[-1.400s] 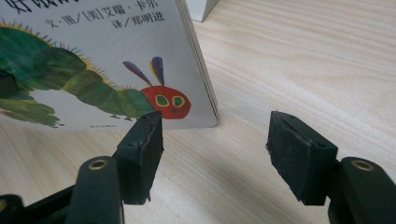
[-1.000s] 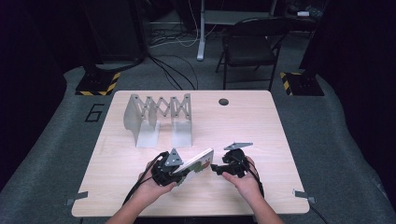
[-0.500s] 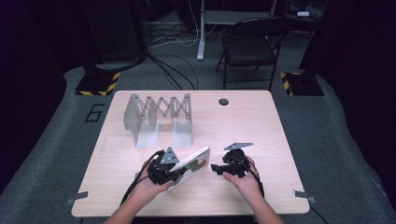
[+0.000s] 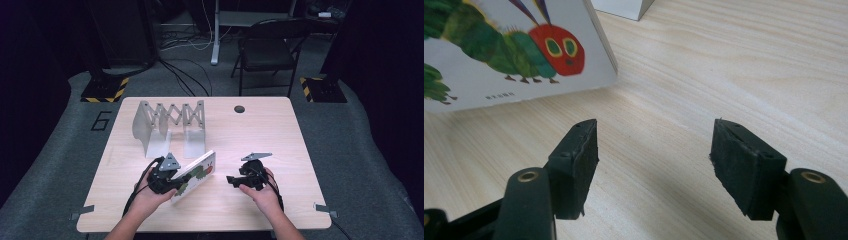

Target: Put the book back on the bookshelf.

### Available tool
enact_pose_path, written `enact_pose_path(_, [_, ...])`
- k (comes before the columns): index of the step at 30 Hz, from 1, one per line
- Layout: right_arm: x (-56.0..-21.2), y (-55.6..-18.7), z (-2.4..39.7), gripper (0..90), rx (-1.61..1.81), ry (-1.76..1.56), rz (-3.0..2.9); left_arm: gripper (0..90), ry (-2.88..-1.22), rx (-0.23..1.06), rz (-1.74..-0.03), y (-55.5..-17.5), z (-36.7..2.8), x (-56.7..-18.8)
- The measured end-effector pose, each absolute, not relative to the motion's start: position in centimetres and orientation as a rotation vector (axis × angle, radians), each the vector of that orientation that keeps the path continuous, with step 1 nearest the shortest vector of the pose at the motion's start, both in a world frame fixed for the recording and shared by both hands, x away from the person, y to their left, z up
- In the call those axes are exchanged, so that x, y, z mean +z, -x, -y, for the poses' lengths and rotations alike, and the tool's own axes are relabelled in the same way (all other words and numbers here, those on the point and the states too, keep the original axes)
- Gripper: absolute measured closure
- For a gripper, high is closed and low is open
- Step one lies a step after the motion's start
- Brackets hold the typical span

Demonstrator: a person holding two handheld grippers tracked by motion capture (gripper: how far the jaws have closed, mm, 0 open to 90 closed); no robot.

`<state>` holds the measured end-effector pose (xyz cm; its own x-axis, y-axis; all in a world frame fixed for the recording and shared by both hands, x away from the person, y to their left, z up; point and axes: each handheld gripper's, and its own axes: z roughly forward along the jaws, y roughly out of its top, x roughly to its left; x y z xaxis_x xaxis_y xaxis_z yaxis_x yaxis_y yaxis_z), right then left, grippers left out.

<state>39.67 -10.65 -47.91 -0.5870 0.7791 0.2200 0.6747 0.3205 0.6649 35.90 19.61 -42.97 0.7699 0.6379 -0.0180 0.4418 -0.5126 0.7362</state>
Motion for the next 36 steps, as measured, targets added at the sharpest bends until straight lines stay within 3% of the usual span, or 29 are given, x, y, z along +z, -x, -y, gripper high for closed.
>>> enact_pose_path(36, [-48.1,-40.1,11.0,35.4,1.127,-1.354,-2.436,75.8,-2.120,0.409,-0.918,-35.6,-25.0,-40.8])
